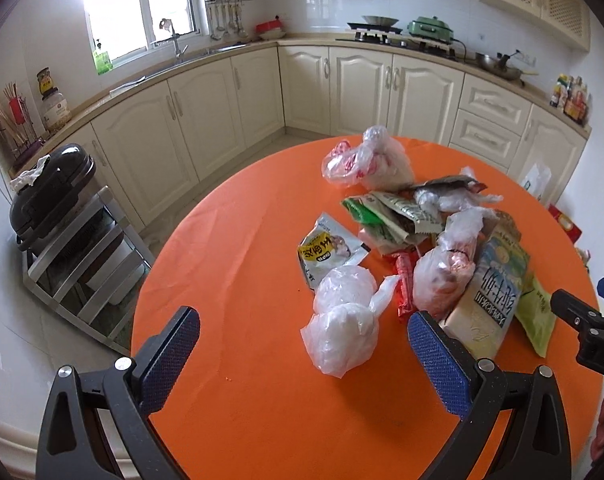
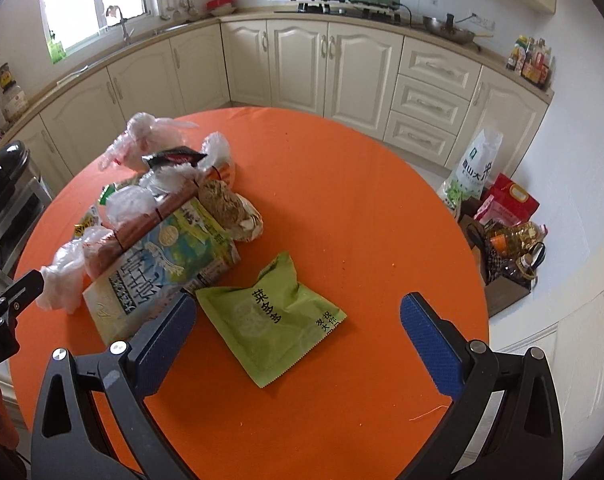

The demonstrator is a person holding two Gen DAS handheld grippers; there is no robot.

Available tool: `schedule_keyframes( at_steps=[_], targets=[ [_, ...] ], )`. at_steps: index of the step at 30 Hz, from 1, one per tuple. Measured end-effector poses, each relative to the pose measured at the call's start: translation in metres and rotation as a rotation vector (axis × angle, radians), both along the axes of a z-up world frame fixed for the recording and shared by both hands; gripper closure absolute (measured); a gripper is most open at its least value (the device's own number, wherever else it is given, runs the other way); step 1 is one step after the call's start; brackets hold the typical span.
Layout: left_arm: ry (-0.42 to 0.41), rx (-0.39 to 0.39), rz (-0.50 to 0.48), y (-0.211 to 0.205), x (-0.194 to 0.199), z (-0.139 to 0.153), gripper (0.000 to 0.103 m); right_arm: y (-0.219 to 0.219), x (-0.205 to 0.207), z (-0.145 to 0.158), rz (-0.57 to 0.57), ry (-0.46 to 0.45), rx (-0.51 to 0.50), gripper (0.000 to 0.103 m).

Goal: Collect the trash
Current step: 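Grasp the green snack bag with the right tool while the left tool grasps the white plastic bag, then carry both held bags over the blue trash bin and release them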

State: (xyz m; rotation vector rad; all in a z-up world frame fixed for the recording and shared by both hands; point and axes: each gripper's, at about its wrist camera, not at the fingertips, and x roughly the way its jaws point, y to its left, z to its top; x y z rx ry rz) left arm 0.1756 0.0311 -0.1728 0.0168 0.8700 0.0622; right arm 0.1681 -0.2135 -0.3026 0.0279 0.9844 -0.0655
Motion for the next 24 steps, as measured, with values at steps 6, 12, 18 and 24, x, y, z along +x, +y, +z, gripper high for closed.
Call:
schedule_keyframes(
  at_steps=[6, 12, 18, 24],
  targets=[
    [0.039, 0.025, -0.012, 0.002, 0.019, -0.025, 0.001, -0.001, 0.012, -0.026, 0.014, 0.059, 0.027, 0.0],
    [0.075, 0.02, -0.027, 0.005, 0.029, -0.041, 0.01, 0.003, 0.018, -0.05, 0.03, 0.078, 0.017, 0.015],
    [0.117, -0.039, -0.057, 0.01, 0.033, -0.055, 0.051, 0.007, 0.015, -0.048, 0.073, 0.038, 0.019, 0.047],
    [0.104, -0.057, -0.092, 0.011, 0.012, -0.052, 0.065, 0.001, 0.014, -0.044, 0.093, 0.029, 0.054, 0.088]
  ],
)
